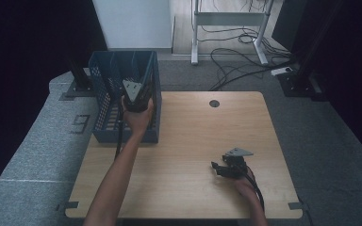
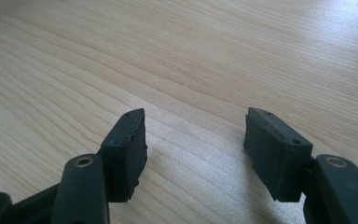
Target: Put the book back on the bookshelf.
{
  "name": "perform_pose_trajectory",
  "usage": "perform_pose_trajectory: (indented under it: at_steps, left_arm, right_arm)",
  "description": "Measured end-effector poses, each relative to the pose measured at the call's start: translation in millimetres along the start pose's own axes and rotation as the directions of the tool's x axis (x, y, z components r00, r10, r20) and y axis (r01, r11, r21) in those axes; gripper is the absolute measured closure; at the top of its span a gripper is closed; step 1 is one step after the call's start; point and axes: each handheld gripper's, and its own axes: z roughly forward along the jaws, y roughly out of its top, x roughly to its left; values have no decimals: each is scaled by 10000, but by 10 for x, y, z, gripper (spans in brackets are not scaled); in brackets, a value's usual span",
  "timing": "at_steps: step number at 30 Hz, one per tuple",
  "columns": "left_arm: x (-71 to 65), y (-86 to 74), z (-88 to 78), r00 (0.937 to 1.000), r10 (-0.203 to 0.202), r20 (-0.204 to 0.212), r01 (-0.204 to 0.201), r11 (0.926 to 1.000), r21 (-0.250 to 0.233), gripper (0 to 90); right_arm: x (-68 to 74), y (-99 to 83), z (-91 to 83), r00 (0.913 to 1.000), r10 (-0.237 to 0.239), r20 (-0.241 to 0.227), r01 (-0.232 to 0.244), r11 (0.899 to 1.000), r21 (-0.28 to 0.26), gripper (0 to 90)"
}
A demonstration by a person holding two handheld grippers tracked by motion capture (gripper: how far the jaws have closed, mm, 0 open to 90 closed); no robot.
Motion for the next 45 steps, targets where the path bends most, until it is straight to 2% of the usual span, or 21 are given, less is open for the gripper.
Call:
perform_pose_trajectory:
  at_steps: [8,17,20,25,29,32,39,42,45]
  left_arm:
    - [13,-18,9,10000,-3,60,2,9998,182,757]
    - [80,-168,-66,9995,42,308,-60,9982,597,743]
    - [108,-200,-104,9993,234,278,-250,9979,599,765]
    - [151,-173,-92,9997,240,112,-247,9972,707,790]
    - [122,-160,-49,9992,406,1,-405,9963,763,807]
    - [76,-168,-39,9987,504,82,-509,9962,714,796]
    - [-12,-218,-44,9944,953,464,-980,9934,604,721]
    - [-33,-269,-44,9915,1135,635,-1181,9903,737,640]
    - [-19,-303,-36,9917,1038,754,-1108,9892,963,560]
  right_arm:
    - [-5,0,-1,10000,44,-36,-44,10000,-12,379]
    - [-15,1,-2,9999,110,-95,-110,9999,-19,380]
    - [-11,2,2,10000,51,-55,-51,10000,-31,380]
    - [2,5,7,10000,-4,15,4,10000,-19,380]
    - [1,5,6,10000,36,-6,-36,10000,-15,380]
    - [2,5,6,10000,26,2,-26,10000,-10,380]
    - [5,5,6,10000,8,23,-8,10000,-8,379]
    - [4,5,7,10000,-17,32,17,10000,-15,379]
    - [6,5,8,10000,-36,43,36,10000,-12,379]
